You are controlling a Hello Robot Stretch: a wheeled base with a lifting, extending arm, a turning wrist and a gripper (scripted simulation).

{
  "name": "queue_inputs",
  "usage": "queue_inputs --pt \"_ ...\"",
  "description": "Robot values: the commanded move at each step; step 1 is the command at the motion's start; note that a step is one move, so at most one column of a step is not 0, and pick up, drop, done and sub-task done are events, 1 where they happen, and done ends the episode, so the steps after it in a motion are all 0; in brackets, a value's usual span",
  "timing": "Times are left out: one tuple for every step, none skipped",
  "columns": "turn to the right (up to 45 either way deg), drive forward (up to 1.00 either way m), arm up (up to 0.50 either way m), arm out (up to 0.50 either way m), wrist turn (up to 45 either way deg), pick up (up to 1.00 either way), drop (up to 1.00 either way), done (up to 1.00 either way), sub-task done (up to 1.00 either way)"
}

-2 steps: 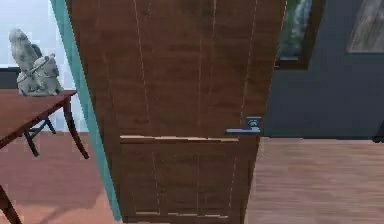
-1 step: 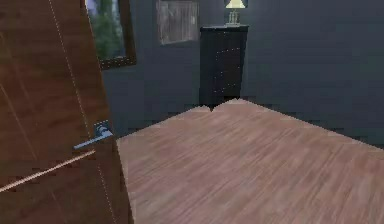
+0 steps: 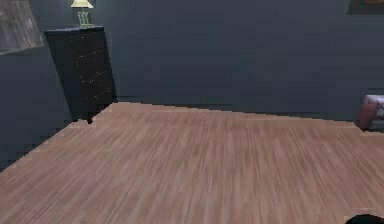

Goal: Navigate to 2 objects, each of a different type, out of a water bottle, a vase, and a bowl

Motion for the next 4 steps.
queue_inputs --pt "0.0 0.75 0.0 0.0 0.0 0.0 0.0 0.0 0.0" --pt "45.0 0.0 0.0 0.0 0.0 0.0 0.0 0.0 0.0" --pt "24.0 0.0 0.0 0.0 0.0 0.0 0.0 0.0 0.0" --pt "0.0 0.4 0.0 0.0 0.0 0.0 0.0 0.0 0.0"
